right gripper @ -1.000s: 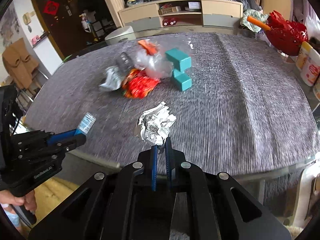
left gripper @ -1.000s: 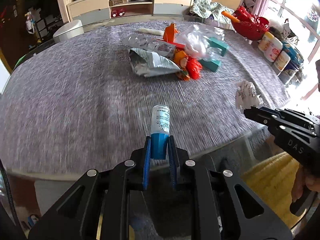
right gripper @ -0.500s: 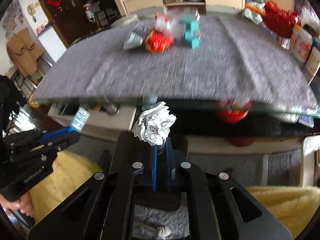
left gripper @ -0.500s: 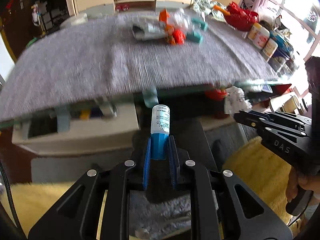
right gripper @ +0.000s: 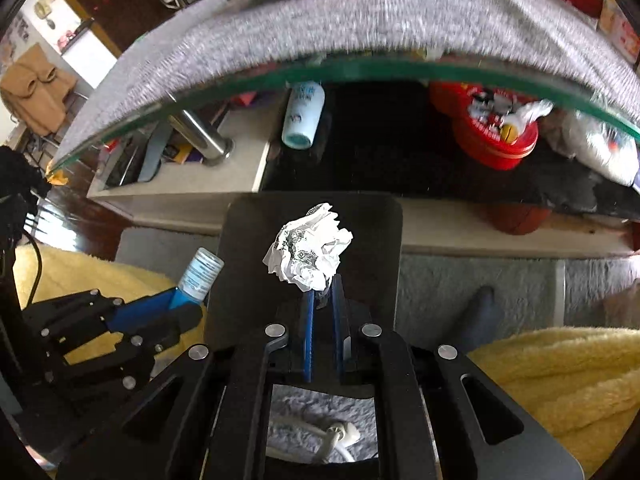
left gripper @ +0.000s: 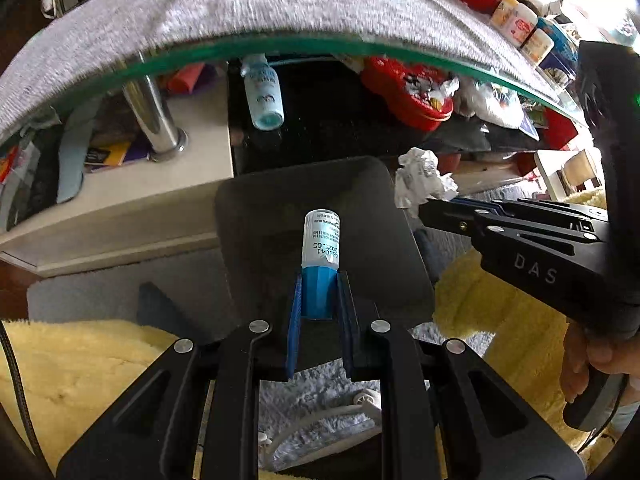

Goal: Collect trash
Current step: 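Lower the foil ball into the black bin and open the right tool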

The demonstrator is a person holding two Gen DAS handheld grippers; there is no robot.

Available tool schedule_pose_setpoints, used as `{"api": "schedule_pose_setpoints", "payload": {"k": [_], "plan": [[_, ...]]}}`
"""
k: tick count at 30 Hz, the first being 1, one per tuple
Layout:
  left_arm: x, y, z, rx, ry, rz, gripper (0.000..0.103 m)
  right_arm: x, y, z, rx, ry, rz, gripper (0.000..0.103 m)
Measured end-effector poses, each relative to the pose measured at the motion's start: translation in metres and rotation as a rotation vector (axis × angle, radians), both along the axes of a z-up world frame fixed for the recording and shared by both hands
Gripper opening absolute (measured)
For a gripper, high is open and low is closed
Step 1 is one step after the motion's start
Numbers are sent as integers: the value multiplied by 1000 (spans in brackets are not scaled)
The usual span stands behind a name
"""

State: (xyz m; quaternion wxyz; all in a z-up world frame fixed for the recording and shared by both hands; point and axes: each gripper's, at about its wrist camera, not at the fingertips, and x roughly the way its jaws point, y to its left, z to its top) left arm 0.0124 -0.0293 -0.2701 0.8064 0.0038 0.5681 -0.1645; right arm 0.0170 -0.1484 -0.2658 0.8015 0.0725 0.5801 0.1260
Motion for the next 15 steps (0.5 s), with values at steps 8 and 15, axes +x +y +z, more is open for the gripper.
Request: {"api": "schedule_pose_setpoints", "payload": {"k": [8, 15], "plan": [[5, -1, -7, -9, 27, 0, 16, 5, 8, -1, -4, 10, 12, 13], [10, 6, -3, -9, 28, 30, 43, 11, -2, 3, -10, 4, -21, 33]]}}
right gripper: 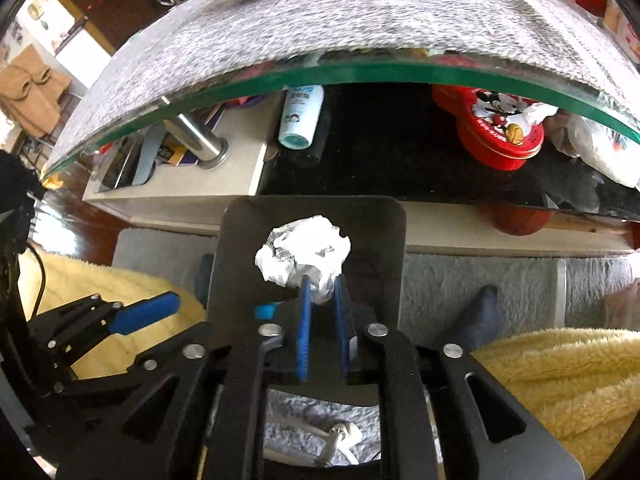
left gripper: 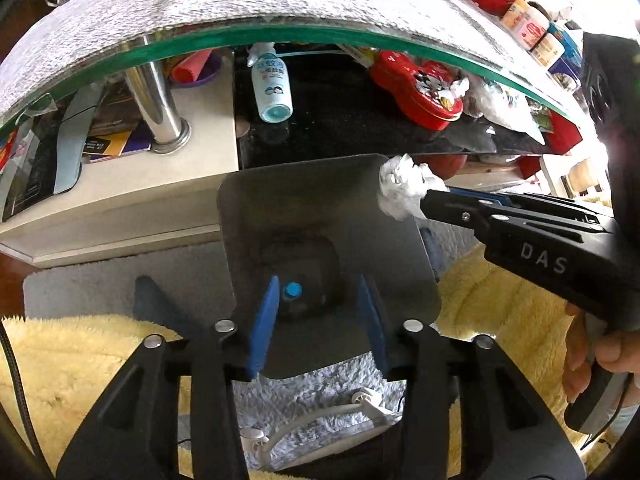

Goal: Collect trash
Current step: 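Lower the foil ball into the black bin and open the right tool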

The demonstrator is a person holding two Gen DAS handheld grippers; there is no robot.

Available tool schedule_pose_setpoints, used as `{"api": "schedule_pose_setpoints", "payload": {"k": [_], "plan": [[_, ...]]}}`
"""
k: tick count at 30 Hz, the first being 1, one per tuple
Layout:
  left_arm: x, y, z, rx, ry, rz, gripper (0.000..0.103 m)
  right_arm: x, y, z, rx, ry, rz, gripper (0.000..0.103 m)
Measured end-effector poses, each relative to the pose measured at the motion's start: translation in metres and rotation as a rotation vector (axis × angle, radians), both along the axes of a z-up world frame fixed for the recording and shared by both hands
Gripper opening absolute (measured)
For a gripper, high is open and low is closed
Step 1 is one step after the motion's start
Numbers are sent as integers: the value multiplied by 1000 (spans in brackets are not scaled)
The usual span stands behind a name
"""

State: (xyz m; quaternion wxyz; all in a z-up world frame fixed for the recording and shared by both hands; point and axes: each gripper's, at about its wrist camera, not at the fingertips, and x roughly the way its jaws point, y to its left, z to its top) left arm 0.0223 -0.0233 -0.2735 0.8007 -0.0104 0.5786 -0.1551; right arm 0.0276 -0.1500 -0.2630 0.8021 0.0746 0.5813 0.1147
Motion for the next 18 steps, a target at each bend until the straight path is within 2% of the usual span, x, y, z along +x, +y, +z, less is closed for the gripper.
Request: {"api": "schedule_pose_setpoints", "payload": {"k": [1, 2, 7, 11, 18], "plan": [[1, 2, 1, -1, -2, 7, 44, 0, -2, 1, 3, -5, -6, 56], [1, 3, 3, -1, -5, 14, 46, 1, -5, 3, 2, -14, -14, 61], [5, 11, 13, 14, -26, 38, 53, 4, -15, 16, 10, -40, -39, 63], [8, 17, 27, 27, -59, 57, 64, 5, -21, 37, -15, -101, -67, 82], [19, 24, 62, 37, -119, 69, 73, 17, -37, 72, 5, -170, -98, 83]]}}
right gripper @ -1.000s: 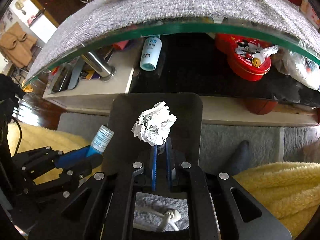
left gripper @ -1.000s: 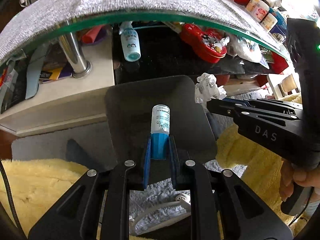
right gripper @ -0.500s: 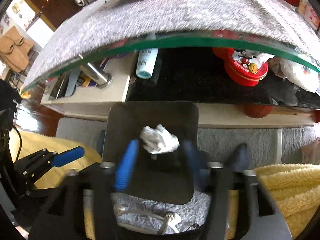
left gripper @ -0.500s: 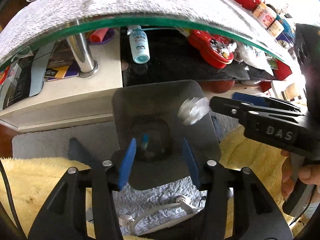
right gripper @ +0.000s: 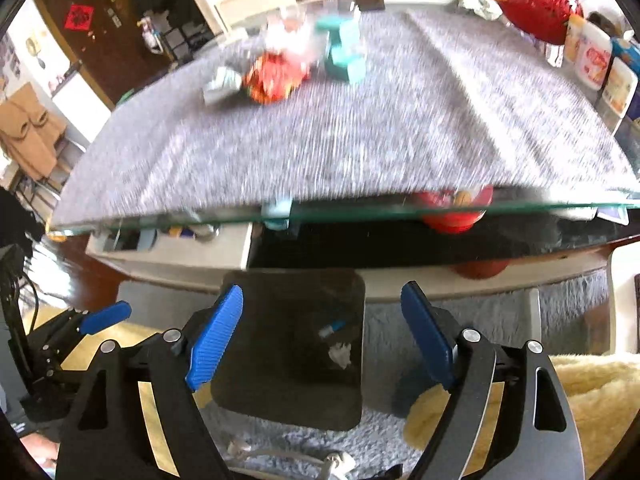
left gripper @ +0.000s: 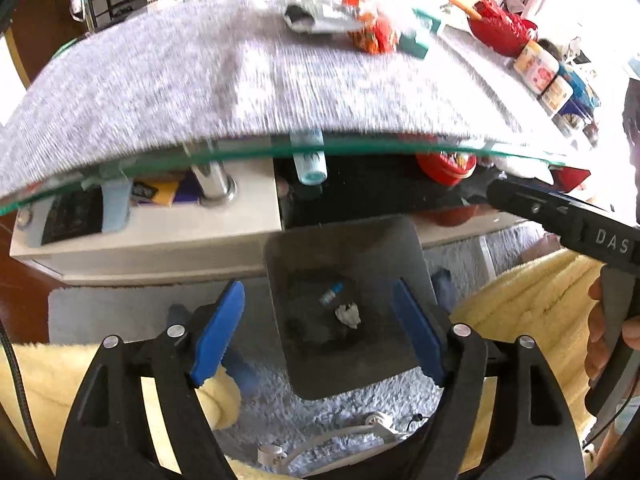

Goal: Collect trash
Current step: 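Lower the foil ball into the black bin and open the right tool, then grasp the snack wrapper with the left tool while the right tool grasps a plastic bag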

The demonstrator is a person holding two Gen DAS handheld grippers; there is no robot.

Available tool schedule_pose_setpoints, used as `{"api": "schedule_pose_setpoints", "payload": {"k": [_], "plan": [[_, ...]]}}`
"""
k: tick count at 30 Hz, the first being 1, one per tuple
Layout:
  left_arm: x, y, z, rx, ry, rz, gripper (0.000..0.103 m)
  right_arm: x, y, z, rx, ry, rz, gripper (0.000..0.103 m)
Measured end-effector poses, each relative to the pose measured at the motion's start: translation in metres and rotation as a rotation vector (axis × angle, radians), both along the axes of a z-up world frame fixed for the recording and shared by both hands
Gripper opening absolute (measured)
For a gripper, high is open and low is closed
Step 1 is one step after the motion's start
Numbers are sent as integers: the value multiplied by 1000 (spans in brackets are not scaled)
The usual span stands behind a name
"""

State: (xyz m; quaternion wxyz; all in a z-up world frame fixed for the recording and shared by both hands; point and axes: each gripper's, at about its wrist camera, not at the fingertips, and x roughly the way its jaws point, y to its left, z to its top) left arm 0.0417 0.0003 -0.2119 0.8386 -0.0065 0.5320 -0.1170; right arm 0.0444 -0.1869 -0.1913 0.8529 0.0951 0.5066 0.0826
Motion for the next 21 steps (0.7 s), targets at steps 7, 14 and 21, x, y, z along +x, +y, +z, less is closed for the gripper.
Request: {"api": "schedule_pose_setpoints", "payload": {"k": [7, 14, 21], "plan": [[21, 4, 25, 18, -38, 6, 74, 25, -10, 20, -9, -41, -27, 83], [57, 5, 48, 34, -66, 15, 74, 57, -16, 33, -8, -66, -43, 83], [94, 4, 60, 42, -85, 20, 74, 97, -5, 53, 17, -128, -5, 82]]}}
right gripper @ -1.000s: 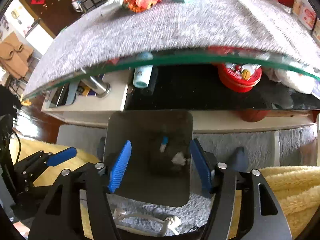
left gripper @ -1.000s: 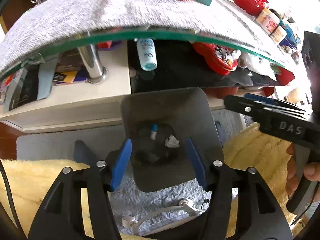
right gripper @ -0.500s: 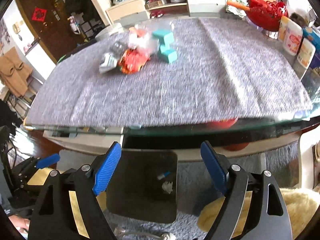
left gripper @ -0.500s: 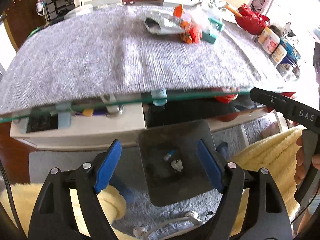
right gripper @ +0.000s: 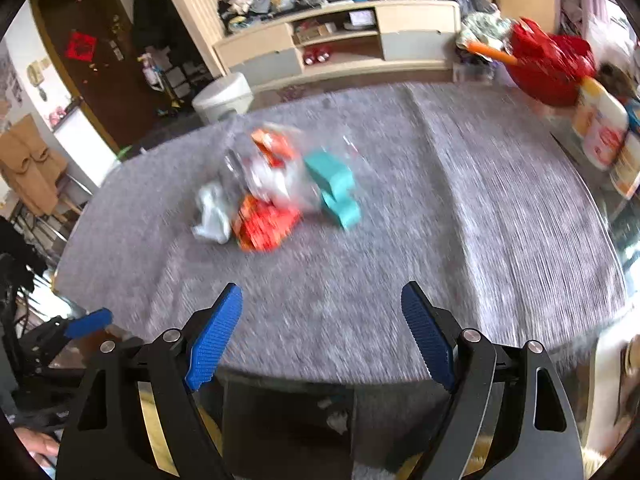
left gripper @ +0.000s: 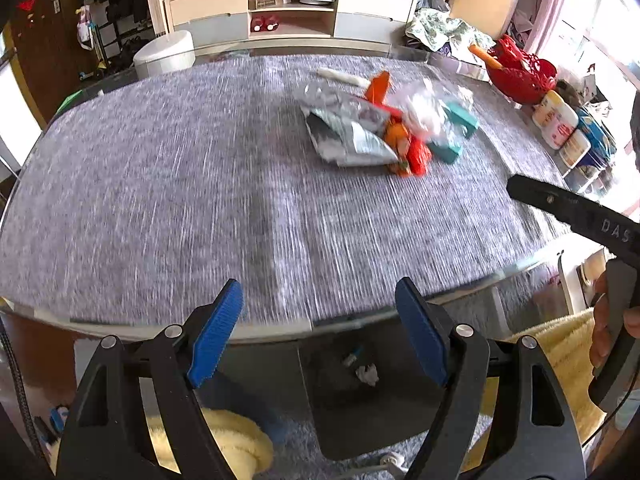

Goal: Collect trash
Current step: 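Grasp the snack wrapper with the left tool while the right tool grasps a plastic bag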

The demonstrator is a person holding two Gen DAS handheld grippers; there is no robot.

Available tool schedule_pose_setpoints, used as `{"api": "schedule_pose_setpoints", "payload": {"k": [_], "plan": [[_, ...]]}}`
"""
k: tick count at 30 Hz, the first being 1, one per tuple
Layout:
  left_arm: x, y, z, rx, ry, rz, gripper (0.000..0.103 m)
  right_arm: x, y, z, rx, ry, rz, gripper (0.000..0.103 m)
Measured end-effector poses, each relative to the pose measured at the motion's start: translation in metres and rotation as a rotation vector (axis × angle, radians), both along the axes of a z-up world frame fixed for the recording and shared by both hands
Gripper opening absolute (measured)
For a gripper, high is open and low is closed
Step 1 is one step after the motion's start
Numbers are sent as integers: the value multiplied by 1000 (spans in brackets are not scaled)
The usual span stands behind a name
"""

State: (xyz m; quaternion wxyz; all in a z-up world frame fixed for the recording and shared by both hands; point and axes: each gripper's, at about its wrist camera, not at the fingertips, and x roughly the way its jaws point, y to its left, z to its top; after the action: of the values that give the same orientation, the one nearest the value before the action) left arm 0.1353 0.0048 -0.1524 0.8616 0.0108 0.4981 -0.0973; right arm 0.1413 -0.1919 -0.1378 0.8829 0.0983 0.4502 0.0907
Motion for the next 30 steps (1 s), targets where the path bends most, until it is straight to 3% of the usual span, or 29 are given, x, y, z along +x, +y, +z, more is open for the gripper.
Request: {"api": "schedule_pose_setpoints", "payload": {"k": [3, 5, 8, 16, 24, 30], "plan": [[13, 0, 2, 8, 2, -2, 74, 19, 14, 4, 8, -17, 34, 74], [22, 1, 1, 9, 9, 0, 74, 33, 20, 3, 16, -9, 56, 58], [34, 1, 0, 5, 21, 0, 74, 51, 31, 1, 17, -7, 81, 46], [66, -7, 4, -34, 20, -29, 74, 83, 47, -4, -26, -2, 101, 44], [95, -28, -7, -59, 46, -51, 74, 95, 35, -18, -29, 33, 88, 43], [120, -34, -10, -80, 50, -37, 74, 103, 30, -25, -36, 55, 98, 30]]}}
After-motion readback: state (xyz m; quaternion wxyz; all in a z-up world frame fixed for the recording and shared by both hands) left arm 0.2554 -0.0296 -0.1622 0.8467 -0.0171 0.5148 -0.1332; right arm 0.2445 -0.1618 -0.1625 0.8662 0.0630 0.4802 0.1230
